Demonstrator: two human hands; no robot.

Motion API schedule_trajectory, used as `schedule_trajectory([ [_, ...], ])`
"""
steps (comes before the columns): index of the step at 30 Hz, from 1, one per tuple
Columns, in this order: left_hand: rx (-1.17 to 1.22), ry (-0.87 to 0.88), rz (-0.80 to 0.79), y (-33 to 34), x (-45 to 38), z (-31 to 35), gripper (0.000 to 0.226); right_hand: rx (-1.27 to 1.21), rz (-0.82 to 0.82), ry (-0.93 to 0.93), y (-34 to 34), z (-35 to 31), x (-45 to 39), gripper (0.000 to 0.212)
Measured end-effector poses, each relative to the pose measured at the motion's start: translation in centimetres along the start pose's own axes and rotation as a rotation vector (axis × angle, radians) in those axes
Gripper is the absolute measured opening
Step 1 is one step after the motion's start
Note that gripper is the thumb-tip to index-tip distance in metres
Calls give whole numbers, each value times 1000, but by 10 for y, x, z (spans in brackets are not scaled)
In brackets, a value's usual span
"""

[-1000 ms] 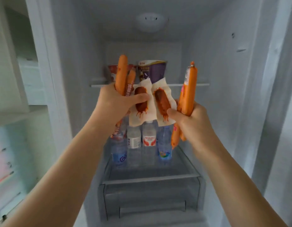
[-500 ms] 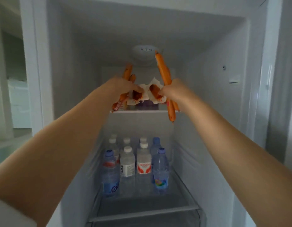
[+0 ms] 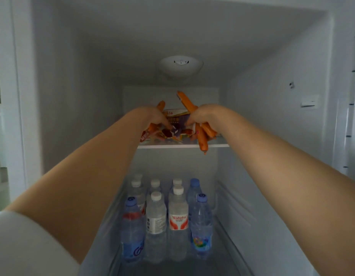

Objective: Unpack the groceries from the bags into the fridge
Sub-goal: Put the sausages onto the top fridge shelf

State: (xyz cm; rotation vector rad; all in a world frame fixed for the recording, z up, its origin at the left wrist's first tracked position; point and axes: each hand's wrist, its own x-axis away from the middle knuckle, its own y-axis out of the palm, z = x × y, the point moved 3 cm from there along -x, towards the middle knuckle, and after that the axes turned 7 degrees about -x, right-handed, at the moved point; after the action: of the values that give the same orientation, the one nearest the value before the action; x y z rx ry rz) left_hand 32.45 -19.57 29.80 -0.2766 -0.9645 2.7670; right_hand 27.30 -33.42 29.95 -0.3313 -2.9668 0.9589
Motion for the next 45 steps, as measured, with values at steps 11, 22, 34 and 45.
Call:
schedule_trajectory([
  [11,-278,26,104,-14,0,10,70,-14,17,8,-17,3,7,23],
  [22,184,39,-53,23,-7,51,13,-86,131,16,-63,21,-6,23],
  [34,143,2,-203,99,-42,67,11,243,98,60,-76,45,-48,22],
  [45,-137,43,-2,97,-62,56,15,309,75,142,-61,54,-72,32],
])
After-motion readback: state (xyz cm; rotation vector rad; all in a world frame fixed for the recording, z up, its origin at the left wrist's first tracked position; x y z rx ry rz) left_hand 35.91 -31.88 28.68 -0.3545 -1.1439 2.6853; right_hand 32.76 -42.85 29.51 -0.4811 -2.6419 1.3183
